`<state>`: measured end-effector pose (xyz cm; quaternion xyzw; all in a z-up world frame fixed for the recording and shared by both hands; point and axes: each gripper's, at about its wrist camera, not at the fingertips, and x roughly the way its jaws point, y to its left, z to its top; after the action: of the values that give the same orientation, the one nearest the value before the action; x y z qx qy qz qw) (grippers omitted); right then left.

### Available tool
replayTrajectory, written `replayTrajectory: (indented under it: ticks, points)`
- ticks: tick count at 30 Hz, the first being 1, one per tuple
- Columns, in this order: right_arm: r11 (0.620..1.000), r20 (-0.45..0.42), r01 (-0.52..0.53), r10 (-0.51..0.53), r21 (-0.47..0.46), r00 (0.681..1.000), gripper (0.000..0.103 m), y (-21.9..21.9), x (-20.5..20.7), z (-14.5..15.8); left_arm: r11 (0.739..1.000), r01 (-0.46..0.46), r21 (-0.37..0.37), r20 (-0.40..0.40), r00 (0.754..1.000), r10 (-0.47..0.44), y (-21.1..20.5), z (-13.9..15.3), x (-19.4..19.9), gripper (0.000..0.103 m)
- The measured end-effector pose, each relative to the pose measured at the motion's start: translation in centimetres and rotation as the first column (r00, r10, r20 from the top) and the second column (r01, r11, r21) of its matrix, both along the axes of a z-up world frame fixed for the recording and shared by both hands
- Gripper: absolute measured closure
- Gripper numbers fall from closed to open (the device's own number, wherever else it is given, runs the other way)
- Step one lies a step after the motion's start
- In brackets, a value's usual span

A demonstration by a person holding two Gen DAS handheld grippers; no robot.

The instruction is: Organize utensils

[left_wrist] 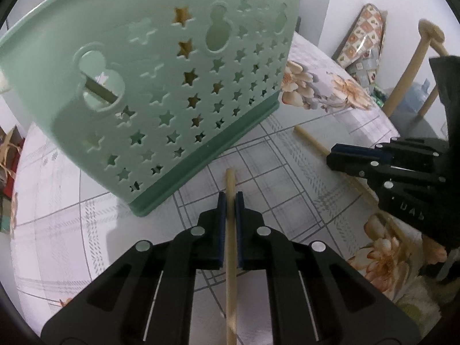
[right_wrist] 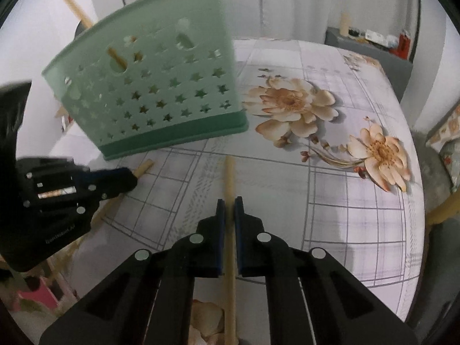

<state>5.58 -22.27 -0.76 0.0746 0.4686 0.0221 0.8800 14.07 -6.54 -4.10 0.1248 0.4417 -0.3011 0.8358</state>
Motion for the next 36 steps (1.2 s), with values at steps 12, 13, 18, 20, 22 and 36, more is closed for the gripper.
replayTrajectory:
  ticks: [12, 13, 18, 20, 22, 36]
  points:
    - [0.985, 0.065, 0.020, -0.032, 0.173, 0.997, 0.096, -1.6, -0.8, 1.8, 0.975, -0.007, -0.220, 0.075, 0.997, 0.024, 3.7, 7.0, -1.3, 0.098]
    - [0.983, 0.070, 0.018, -0.031, 0.180, 0.997, 0.096, -1.7, -1.0, 1.9, 0.972, -0.008, -0.236, 0.081, 0.996, 0.028, 4.1, 7.5, -1.5, 0.098]
    - [0.978, 0.085, 0.013, -0.032, 0.210, 0.996, 0.096, -1.8, -1.3, 2.3, 0.957, -0.011, -0.291, 0.104, 0.994, 0.044, 5.6, 9.5, -2.3, 0.098]
    - [0.975, 0.089, 0.012, -0.032, 0.221, 0.995, 0.096, -1.9, -1.4, 2.5, 0.949, -0.014, -0.315, 0.114, 0.992, 0.052, 6.3, 10.4, -2.6, 0.098]
    - [0.973, 0.095, 0.011, -0.033, 0.229, 0.995, 0.096, -2.0, -1.5, 2.6, 0.939, -0.009, -0.345, 0.124, 0.991, 0.056, 7.0, 11.4, -3.1, 0.098]
    - [0.973, 0.096, 0.021, -0.044, 0.229, 0.994, 0.096, -2.2, -1.6, 2.7, 0.823, 0.119, -0.555, 0.342, 0.935, 0.095, 10.2, 21.6, -3.9, 0.098]
